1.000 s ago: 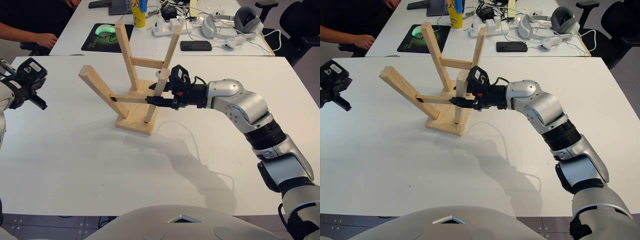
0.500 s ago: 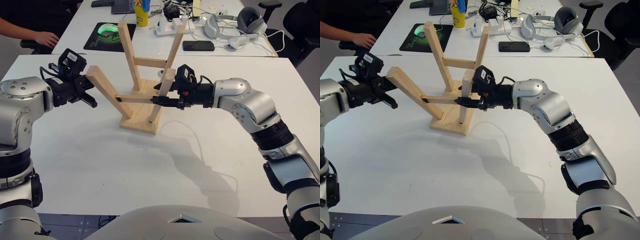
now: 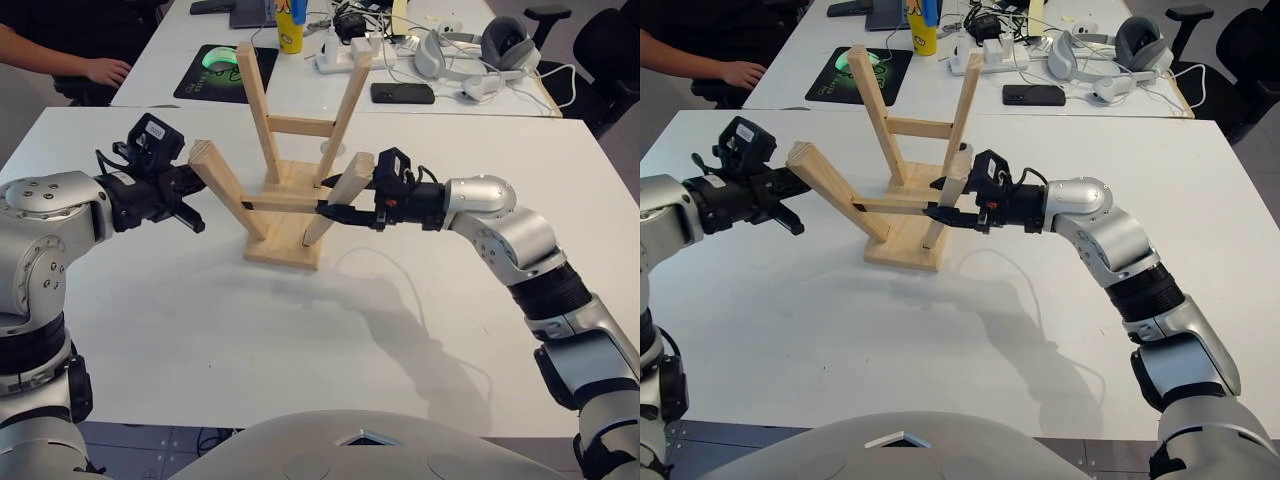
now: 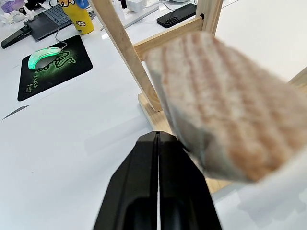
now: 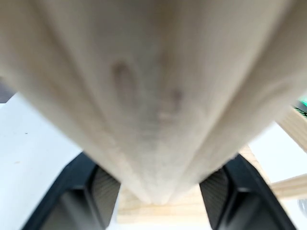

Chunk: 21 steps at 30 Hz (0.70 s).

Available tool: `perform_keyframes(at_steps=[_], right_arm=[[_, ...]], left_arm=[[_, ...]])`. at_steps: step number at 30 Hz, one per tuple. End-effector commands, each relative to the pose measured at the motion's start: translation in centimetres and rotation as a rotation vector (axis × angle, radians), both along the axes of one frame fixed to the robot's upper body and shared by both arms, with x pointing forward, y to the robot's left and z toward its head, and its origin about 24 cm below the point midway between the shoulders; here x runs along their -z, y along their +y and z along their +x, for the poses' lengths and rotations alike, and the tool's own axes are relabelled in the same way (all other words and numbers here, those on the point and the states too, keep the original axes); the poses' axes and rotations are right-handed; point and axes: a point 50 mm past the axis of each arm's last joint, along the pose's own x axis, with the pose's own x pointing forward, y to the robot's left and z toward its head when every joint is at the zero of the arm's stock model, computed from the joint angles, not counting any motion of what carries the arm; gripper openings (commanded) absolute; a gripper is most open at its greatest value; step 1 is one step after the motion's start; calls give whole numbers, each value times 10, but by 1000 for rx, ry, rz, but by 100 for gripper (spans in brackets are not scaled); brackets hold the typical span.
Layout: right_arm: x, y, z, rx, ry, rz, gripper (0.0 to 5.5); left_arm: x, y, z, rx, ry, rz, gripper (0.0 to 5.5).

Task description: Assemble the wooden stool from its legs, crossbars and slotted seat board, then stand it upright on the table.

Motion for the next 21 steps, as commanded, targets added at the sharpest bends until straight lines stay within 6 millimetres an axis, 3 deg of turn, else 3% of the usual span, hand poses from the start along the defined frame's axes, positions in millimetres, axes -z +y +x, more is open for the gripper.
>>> perform_keyframes(at_steps=[1, 6, 9, 17, 21], right_arm=[[33, 15, -9, 13, 129, -2, 292], [16, 21, -8, 7, 100, 74, 377], [22, 11, -11, 2, 81, -41, 422], [44, -8, -17, 43, 98, -148, 427], [64, -33, -21, 144, 79, -262, 427]], left_arm=[[12, -42, -21, 358, 115, -119, 0], [13, -40, -21, 355, 122, -115, 0], [13, -42, -21, 359, 120, -119, 0], [12, -45, -21, 364, 115, -129, 0], [12, -50, -21, 388, 116, -135, 0]])
